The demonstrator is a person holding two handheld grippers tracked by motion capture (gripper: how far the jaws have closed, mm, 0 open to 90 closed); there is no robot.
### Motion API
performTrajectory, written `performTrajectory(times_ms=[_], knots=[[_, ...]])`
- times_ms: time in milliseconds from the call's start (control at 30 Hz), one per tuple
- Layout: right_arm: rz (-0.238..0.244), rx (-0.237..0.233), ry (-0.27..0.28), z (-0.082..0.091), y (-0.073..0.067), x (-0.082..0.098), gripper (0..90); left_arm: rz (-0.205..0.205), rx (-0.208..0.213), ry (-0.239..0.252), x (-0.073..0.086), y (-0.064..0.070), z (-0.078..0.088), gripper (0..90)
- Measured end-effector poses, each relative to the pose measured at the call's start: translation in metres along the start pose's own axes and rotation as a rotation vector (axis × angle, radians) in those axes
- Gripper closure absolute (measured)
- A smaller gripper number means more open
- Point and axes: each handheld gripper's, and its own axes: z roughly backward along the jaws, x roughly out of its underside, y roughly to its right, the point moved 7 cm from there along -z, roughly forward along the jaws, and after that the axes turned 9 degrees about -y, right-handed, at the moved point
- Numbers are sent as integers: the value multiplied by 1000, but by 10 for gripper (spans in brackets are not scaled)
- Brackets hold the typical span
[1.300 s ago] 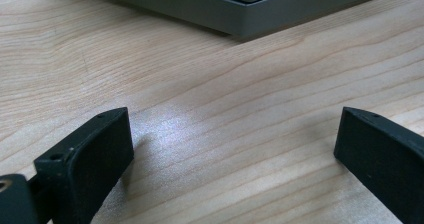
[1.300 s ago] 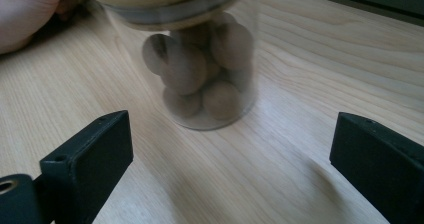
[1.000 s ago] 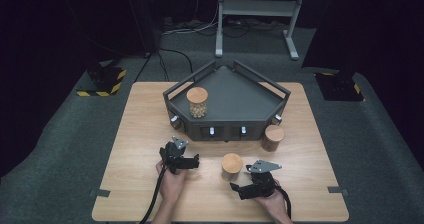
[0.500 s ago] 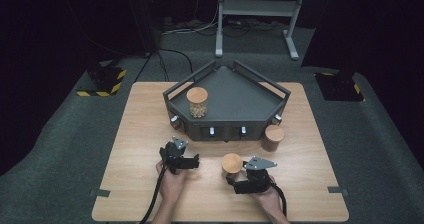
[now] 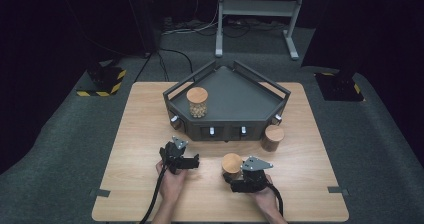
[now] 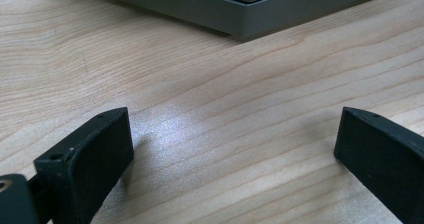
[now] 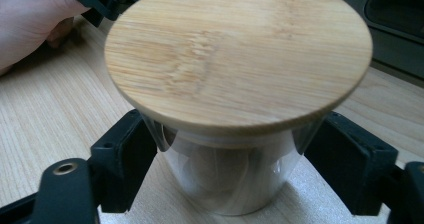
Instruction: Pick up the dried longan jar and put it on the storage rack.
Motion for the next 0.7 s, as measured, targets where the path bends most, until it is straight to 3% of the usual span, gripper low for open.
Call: performTrajectory(times_ms=[700], knots=[[56, 60, 23, 5, -12, -1, 251, 0, 0, 0, 0, 0, 0, 22]])
